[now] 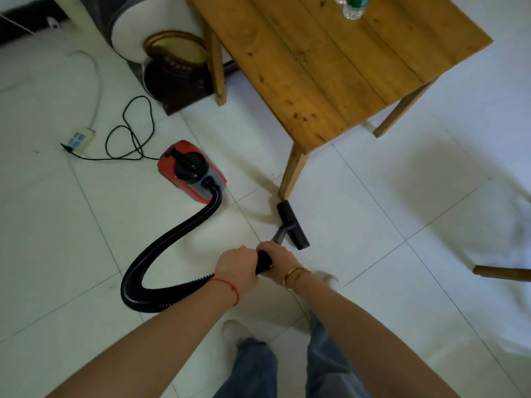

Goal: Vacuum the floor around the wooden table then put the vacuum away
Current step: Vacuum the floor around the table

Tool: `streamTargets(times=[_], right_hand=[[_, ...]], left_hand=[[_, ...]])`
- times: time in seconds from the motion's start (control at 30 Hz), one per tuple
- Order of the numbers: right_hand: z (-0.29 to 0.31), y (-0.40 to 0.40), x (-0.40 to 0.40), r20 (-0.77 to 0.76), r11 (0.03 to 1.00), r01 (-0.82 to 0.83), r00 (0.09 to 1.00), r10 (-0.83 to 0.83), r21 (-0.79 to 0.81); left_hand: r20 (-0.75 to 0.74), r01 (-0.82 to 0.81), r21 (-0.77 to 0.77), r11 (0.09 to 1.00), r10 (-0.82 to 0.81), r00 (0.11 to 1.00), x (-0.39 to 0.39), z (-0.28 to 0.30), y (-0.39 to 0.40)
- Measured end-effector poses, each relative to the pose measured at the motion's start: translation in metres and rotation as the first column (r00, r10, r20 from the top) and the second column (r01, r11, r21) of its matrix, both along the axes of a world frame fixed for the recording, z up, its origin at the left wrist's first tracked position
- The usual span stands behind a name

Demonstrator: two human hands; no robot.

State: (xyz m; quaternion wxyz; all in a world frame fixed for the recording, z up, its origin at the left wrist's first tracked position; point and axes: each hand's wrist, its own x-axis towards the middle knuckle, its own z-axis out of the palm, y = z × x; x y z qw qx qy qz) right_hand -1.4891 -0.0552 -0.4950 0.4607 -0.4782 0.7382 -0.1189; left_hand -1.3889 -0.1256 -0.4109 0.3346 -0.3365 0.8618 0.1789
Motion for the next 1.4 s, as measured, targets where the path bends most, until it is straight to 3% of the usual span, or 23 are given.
streamTargets(times=[0.33,0.63,0.87,1.1,1.4], right_hand=[[0.008,-0.058,0.073,-0.005,0.99,-0.138,0.99,0.138,-0.011],[-0.003,-0.121,0.082,-0.006,0.969,-0.241,0.97,0.242,-0.056],[-0.016,-0.18,0.035,-0.024,0.95,-0.296,0.955,0.295,-0.102],[-0.017,-0.226,-0.033,-0.046,0.97,-0.23,0.973,0.227,-0.08],[-0.023,-0.252,-0.101,-0.098,0.959,-0.28,0.957,0.274,-0.047]], left_hand=[[0.019,-0.181,-0.033,0.983,0.182,0.983,0.077,0.013,-0.036],[-0.017,-0.306,-0.062,0.95,0.306,0.952,0.093,0.002,-0.081],[-0.034,-0.375,-0.072,0.924,0.373,0.927,0.05,-0.013,-0.131],[-0.061,-0.361,-0.083,0.929,0.357,0.932,-0.019,-0.015,-0.187],[-0.079,-0.347,-0.074,0.935,0.341,0.937,-0.084,-0.024,-0.212]])
